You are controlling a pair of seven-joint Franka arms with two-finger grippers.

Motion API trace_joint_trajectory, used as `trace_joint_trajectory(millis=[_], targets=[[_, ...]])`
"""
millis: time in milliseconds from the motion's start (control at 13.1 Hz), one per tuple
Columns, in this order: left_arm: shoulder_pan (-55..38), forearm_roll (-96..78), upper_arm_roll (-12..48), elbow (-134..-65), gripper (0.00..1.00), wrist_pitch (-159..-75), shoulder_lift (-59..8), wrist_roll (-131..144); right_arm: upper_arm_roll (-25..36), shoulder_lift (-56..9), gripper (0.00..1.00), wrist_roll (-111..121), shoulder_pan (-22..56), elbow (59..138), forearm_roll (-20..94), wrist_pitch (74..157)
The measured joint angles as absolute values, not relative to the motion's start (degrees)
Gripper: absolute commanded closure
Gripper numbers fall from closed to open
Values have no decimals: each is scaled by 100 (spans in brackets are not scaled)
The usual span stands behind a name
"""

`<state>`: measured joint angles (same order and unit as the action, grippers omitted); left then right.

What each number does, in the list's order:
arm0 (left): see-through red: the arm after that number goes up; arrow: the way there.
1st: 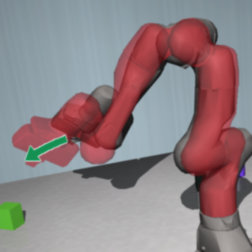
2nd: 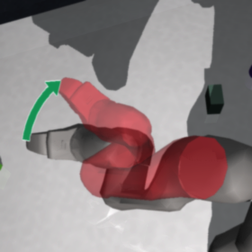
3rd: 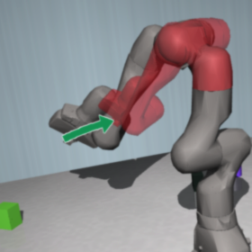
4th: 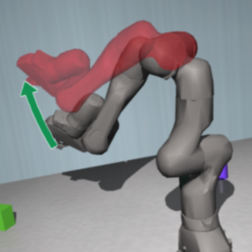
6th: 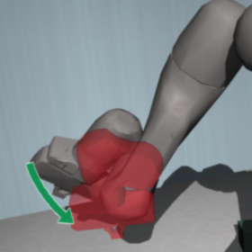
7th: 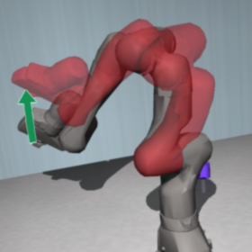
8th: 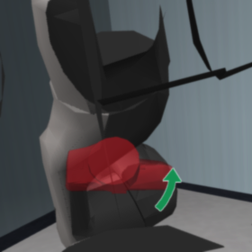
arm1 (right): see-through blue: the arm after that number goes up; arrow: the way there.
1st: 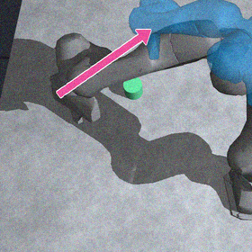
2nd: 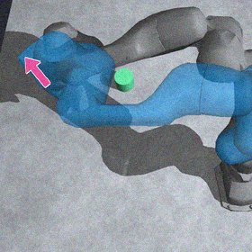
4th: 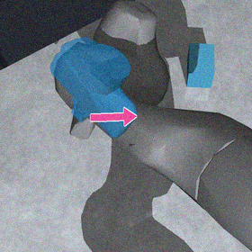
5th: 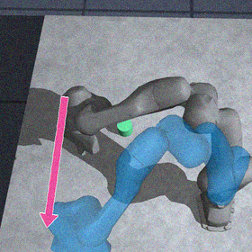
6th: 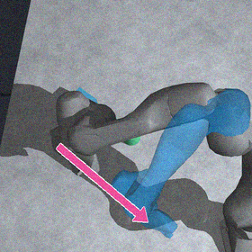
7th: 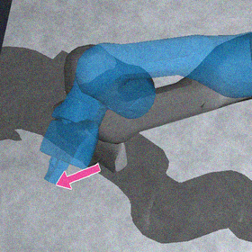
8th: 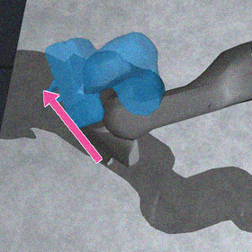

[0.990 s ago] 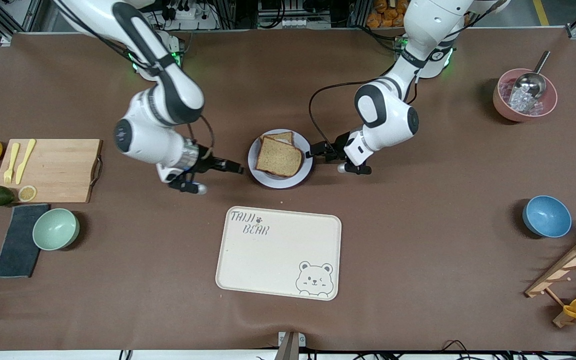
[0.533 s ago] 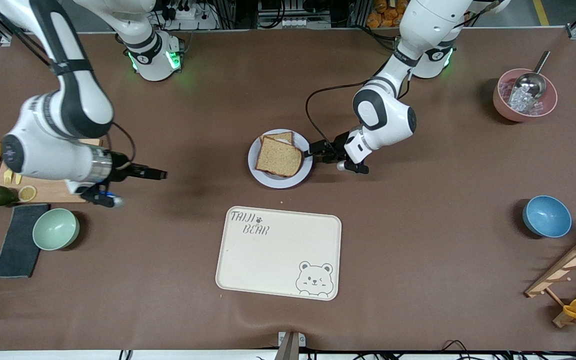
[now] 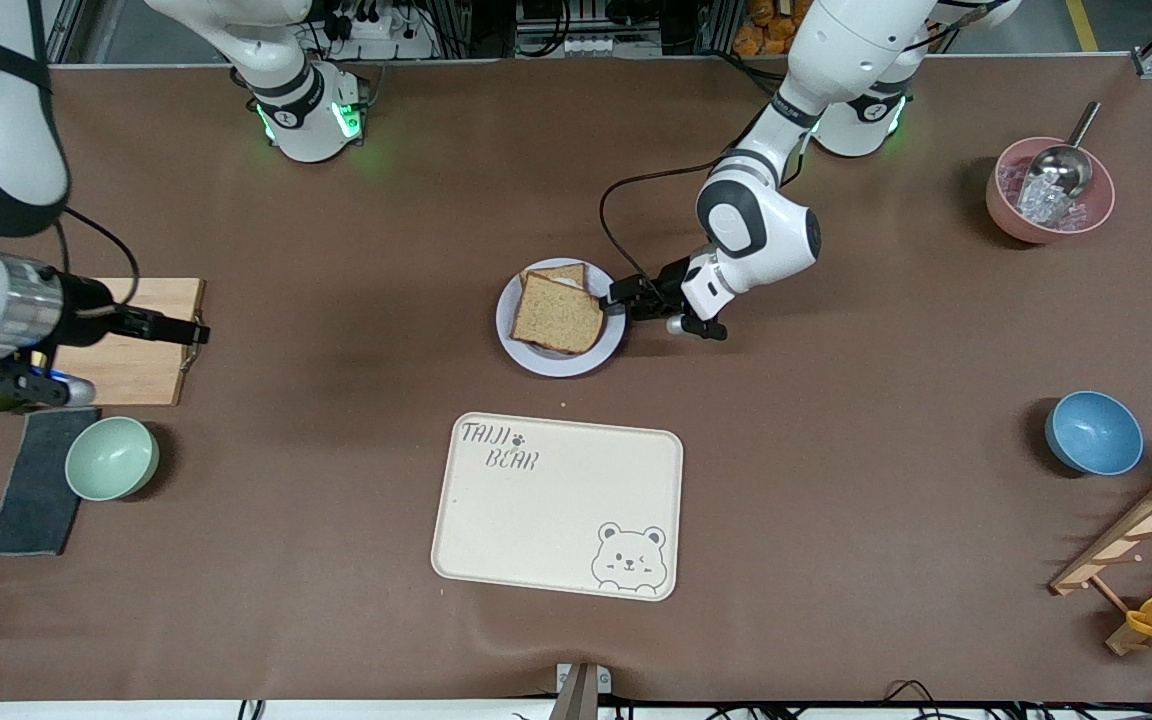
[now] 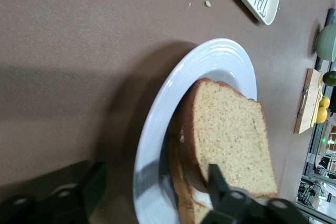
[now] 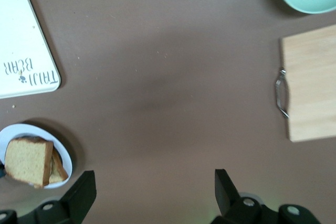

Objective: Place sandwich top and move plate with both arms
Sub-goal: 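Withdraw the right gripper toward the cutting board while the left gripper holds the plate, then slide the plate with the left gripper onto the bear-printed tray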

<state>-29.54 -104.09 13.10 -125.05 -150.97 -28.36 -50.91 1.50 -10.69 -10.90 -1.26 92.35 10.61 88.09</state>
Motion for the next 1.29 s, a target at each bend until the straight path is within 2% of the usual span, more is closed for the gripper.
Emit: trace_joint_trajectory(millis=[152,304,685,1294], targets=[[-2954,-10959,1310,-12504,100,-15097,-2959,-5846,886,-1032,0,-1075,527,8981,1052,8520],[-2954,-11438,1315,-12485,100,-15076,-3036,-6391,1067,-865,0,-837,609,8877,889,8458],[-2949,-11508,1352,-12378,100,-15053,-3027,-6444,858,-88,0,-550,411,8847,109,8287],[-2779,-12024,1347,-12276,100,-14610,-2995,-6457,556,-37,0,-550,153,8833,-75,8369]])
